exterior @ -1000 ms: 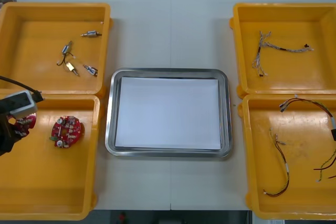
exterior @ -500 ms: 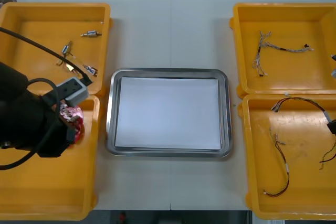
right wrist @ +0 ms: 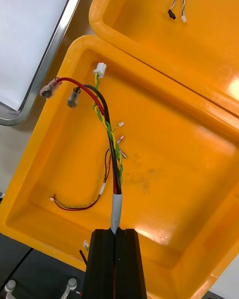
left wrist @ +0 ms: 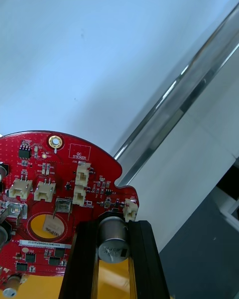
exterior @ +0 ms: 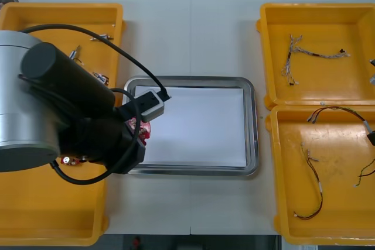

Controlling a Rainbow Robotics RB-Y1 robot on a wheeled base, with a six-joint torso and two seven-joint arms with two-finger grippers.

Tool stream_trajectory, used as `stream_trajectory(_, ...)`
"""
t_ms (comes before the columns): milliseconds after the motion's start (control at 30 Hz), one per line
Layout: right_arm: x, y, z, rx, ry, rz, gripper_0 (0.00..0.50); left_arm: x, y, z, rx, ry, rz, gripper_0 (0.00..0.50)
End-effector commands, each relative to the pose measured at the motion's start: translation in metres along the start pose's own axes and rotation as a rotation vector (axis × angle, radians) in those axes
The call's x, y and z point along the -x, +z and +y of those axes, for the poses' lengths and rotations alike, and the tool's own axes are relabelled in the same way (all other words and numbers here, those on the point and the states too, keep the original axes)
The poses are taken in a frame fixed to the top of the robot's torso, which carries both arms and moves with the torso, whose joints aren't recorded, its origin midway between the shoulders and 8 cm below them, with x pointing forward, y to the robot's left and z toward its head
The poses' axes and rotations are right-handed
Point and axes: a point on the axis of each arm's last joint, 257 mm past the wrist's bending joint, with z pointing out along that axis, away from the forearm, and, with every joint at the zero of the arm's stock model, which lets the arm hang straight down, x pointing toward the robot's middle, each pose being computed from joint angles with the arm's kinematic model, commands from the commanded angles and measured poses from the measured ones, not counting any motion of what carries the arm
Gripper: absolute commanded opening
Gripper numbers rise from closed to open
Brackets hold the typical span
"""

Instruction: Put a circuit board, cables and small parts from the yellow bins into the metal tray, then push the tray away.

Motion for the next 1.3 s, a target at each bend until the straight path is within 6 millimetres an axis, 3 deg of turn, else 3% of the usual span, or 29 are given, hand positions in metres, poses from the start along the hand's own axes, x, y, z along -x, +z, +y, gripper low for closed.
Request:
stream_trajectory(33, 0.001, -0.003, -0.006, -0.033, -0.059, 0.011, 0.000, 0.034, 0.015, -0.007, 0.000, -0.080, -0.046, 0.000)
stream_trajectory(500, -0.001, -0.002, -0.005, -0.030, -0.059, 0.018, 0.000, 0.042, 0.091, -0.001, 0.013, -0.109, -0.023, 0.001)
stream_trajectory(733, -0.002, -0.002, -0.002, -0.018, -0.063, 0.021, 0.000, 0.042, 0.109, 0.003, 0.042, -0.103, -0.026, 0.002)
stream_trajectory(933, -0.002, -0.002, -0.001, -0.016, -0.065, 0.021, 0.000, 0.041, 0.112, 0.001, 0.044, -0.104, -0.023, 0.013)
stream_trajectory(967, -0.002, -0.002, -0.001, -0.013, -0.066, 0.022, 0.000, 0.040, 0.113, 0.001, 0.042, -0.107, -0.022, 0.108)
stream_trajectory(1033, -0.001, -0.003, 0.002, -0.015, -0.077, 0.017, 0.000, 0.038, 0.113, 0.001, 0.043, -0.112, -0.018, 0.355)
stream_trajectory(1133, 0.000, -0.004, 0.003, -0.020, -0.086, 0.010, 0.000, 0.038, 0.113, 0.003, 0.050, -0.115, -0.017, 0.489)
stream_trajectory(1300, 0.006, -0.008, 0.010, 0.005, -0.109, -0.003, 0.000, 0.042, 0.108, 0.006, 0.070, -0.116, -0.028, 0.500)
